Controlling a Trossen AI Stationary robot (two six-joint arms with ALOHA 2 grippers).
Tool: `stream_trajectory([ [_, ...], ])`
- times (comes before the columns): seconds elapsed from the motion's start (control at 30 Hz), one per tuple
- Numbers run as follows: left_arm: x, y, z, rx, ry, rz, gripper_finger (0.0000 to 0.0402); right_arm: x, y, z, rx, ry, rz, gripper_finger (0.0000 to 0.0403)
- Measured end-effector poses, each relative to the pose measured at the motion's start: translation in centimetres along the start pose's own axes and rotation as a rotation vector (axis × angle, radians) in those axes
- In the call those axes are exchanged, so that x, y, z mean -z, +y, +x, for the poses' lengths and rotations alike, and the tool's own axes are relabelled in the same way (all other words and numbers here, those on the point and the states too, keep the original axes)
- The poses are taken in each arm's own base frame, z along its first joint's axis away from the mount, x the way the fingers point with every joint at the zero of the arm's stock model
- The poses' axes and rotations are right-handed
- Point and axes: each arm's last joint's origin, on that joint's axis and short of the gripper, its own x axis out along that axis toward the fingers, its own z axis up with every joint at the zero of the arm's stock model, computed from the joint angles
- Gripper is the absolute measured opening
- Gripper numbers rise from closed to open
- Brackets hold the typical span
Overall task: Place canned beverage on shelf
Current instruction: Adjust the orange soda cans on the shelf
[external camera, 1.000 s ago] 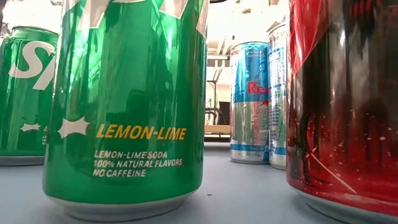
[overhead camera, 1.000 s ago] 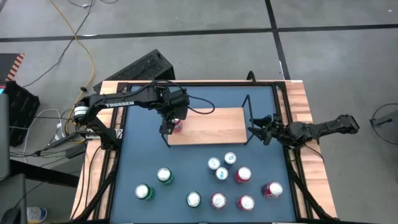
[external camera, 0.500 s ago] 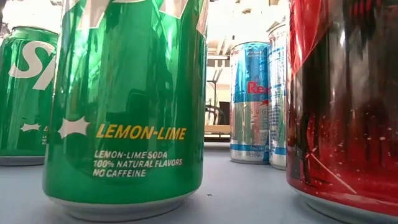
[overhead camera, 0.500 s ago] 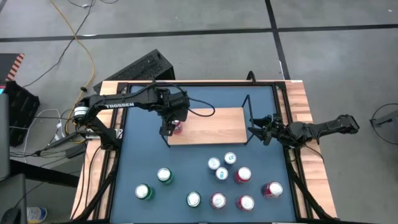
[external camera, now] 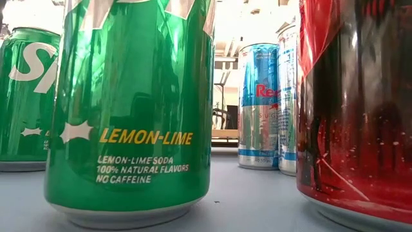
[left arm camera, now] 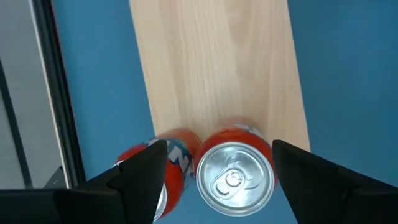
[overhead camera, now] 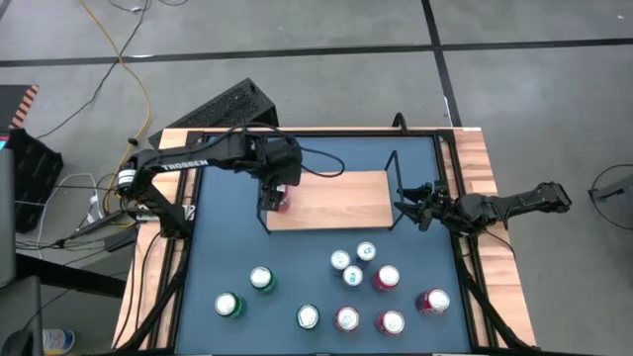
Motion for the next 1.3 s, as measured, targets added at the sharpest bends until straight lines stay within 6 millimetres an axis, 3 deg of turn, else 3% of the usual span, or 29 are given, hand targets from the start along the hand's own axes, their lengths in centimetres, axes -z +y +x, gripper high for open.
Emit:
stream_trajectory([
  [0.17, -1.5, -0.3, -2.9, 0.0, -0.1, -0.048, 0.0274, 0.0, 0.0, 0.0, 0.0, 0.0, 0.0, 0.0347],
  [0.33, -4.3, -2.0, -6.0, 0.005, -0.34, -0.03, 0.0274, 0.0, 0.0, 0.0, 0.0, 0.0, -0.004, 0.0347],
  [0.6, -8.2, -4.0, -7.3, 0.05, -0.694, -0.098, 0.0274, 0.0, 0.0, 0.0, 0.0, 0.0, -0.003, 0.0347],
  [0.87, -10.8, -4.9, -4.0, 0.154, -0.738, -0.211, 0.0274, 0.0, 0.0, 0.0, 0.001, 0.005, -0.002, 0.0347],
  [1.03, -12.6, -6.4, -0.8, 0.189, -0.745, -0.207, 0.0274, 0.3, 0.0, 0.2, 0.009, 0.03, -0.036, 0.0347],
  [1.3, -14.9, -8.1, 2.4, 0.197, -0.838, -0.181, 0.0274, 0.8, -0.1, 0.4, 0.028, 0.071, -0.063, 0.0347],
])
